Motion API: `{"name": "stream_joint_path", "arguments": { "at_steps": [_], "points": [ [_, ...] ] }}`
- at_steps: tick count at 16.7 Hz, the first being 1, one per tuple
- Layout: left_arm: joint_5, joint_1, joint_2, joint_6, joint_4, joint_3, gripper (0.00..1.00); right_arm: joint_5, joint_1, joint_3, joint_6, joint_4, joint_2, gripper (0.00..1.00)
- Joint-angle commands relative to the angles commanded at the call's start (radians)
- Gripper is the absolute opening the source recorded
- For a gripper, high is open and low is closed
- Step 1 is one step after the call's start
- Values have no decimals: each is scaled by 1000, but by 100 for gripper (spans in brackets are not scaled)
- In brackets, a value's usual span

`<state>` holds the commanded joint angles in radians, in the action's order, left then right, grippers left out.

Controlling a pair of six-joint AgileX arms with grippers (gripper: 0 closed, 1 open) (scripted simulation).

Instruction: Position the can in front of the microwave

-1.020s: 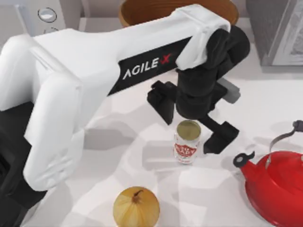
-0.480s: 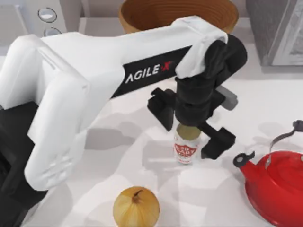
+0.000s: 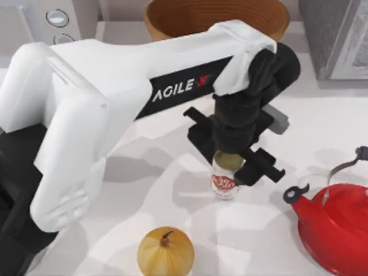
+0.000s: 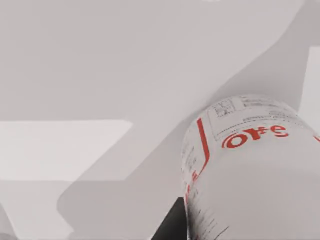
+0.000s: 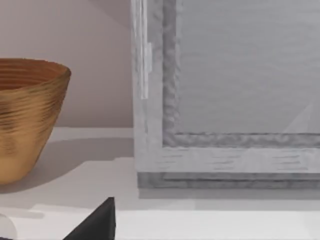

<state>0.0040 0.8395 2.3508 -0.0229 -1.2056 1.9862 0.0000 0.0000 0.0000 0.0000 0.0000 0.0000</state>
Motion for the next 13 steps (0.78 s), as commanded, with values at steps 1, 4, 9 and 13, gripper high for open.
{"name": "stream_joint_path", "arguments": {
  "at_steps": [1,4,9,13],
  "points": [
    [0,0,0,0,0,0,17,0,0,0,0,0,0,100],
    [0,0,0,0,0,0,0,0,0,0,0,0,0,100],
    [0,0,0,0,0,0,0,0,0,0,0,0,0,100],
    [1,-1,0,1,-2,2,0,0,0,0,0,0,0,100]
  ]
}}
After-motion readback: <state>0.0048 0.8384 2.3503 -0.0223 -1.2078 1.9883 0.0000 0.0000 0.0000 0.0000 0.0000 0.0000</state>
